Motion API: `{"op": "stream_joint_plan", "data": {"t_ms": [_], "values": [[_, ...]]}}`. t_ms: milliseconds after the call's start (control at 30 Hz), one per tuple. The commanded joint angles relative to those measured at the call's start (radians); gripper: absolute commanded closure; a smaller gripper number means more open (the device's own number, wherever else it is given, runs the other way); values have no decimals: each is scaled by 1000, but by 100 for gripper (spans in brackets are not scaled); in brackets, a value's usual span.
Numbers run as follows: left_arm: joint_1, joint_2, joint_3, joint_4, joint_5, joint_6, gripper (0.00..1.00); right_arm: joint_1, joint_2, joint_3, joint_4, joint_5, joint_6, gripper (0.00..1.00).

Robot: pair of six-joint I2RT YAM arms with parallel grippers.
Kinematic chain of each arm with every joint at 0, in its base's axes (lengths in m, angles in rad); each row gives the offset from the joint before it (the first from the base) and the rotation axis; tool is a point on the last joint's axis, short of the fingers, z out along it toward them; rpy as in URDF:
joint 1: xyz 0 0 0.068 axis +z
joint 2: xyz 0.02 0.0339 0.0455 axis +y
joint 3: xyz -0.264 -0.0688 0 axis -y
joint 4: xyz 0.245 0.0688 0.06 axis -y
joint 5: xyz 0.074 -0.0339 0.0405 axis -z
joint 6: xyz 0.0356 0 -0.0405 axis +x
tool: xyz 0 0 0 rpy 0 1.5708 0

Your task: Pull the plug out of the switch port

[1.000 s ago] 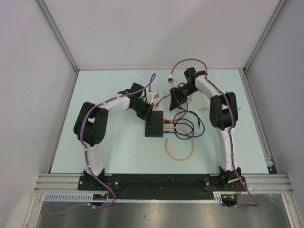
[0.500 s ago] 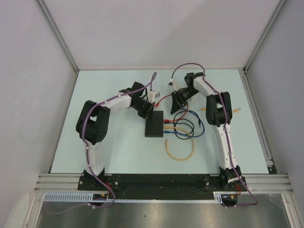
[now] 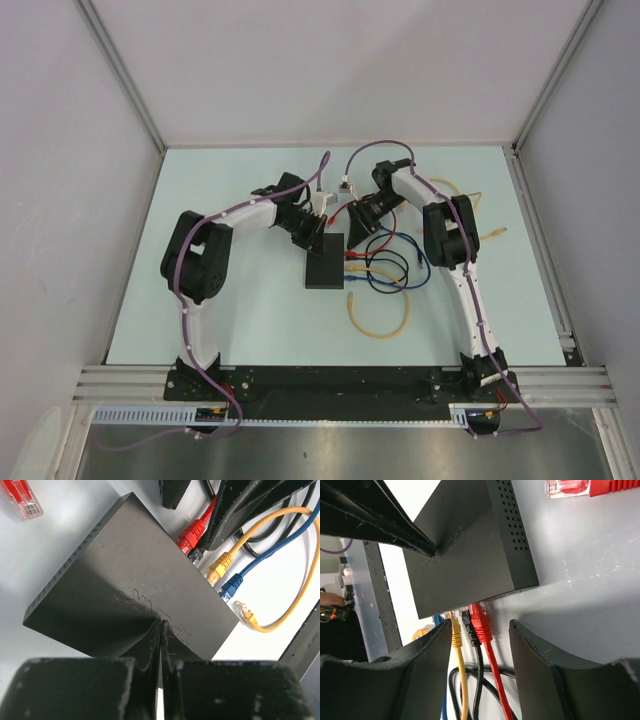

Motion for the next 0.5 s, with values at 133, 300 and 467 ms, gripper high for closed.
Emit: {"op": "stream_joint_plan", "data": {"t_ms": [133, 300, 467], "values": [[-3, 58, -68, -56, -169, 56, 98, 17, 54, 14, 50, 62, 58, 46], [-1, 61, -55, -62, -173, 61, 98, 23, 57, -6, 48, 85, 69, 47], [-3, 69, -43, -71, -173, 61, 98, 25, 64, -13, 56, 102, 87, 50]]}}
